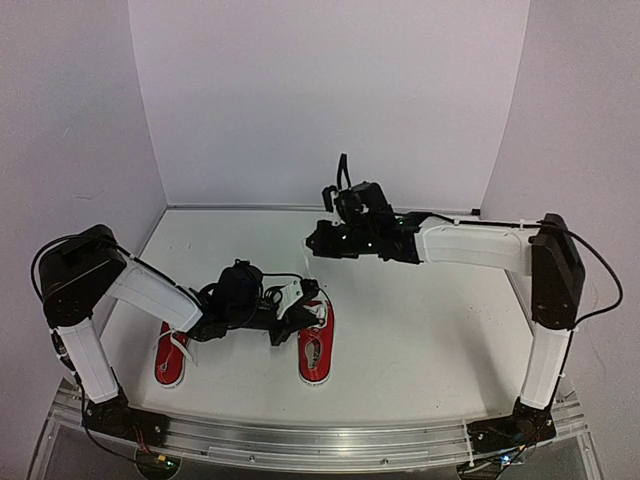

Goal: Tie the shoes

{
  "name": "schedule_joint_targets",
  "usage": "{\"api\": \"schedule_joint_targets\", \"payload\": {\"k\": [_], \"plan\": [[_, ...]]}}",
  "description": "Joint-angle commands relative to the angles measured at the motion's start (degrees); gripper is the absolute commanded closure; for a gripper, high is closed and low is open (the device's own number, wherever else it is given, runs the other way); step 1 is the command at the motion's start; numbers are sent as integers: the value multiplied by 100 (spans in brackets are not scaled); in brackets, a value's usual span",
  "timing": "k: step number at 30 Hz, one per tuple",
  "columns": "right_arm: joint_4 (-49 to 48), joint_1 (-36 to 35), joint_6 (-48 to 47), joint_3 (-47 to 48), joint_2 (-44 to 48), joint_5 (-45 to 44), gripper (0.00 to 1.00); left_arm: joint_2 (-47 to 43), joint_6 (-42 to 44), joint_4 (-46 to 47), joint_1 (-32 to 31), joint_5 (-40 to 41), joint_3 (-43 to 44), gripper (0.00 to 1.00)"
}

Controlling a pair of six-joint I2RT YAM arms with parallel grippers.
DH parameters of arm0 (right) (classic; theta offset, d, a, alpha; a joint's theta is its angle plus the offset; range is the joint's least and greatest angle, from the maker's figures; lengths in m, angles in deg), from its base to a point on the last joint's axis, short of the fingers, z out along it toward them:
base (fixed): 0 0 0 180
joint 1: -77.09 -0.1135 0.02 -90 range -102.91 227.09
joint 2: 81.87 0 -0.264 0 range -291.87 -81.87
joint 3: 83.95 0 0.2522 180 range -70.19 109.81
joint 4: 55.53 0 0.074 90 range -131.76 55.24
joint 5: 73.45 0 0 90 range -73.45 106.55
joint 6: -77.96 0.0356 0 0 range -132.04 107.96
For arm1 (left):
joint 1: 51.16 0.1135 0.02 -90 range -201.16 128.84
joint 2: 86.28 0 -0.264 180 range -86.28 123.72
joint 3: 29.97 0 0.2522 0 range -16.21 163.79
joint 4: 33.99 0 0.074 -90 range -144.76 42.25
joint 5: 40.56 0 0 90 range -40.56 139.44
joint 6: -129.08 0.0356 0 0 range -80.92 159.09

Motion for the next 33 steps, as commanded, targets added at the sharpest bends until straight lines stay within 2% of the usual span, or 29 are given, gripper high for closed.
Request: {"api": "schedule_joint_targets", "payload": {"k": [1, 3, 8, 10, 16, 21, 25, 33], "plan": [[-219, -97, 322, 182, -380, 734, 87, -140, 127, 269, -35, 34, -63, 100], [-415, -95, 473, 88, -401, 912, 77, -168, 139, 284, -42, 47, -90, 100], [-552, -93, 605, -265, -21, 1105, 41, -133, 155, 288, -44, 69, -89, 100], [-548, -67, 635, -540, 267, 1081, 36, -122, 155, 291, -44, 68, -83, 100], [-629, 26, 767, -2024, 1384, 1024, 38, -154, 171, 317, -47, 84, -98, 100], [-1245, -131, 1184, -2967, 1857, 1307, 43, -198, 205, 260, -52, 112, -101, 100], [-1341, -508, 1371, -3035, 1696, 1121, 44, -182, 201, 256, -53, 128, -82, 100], [-1509, -610, 1744, -3110, 1328, 845, 52, -258, 199, 166, -83, 182, -82, 100]]}}
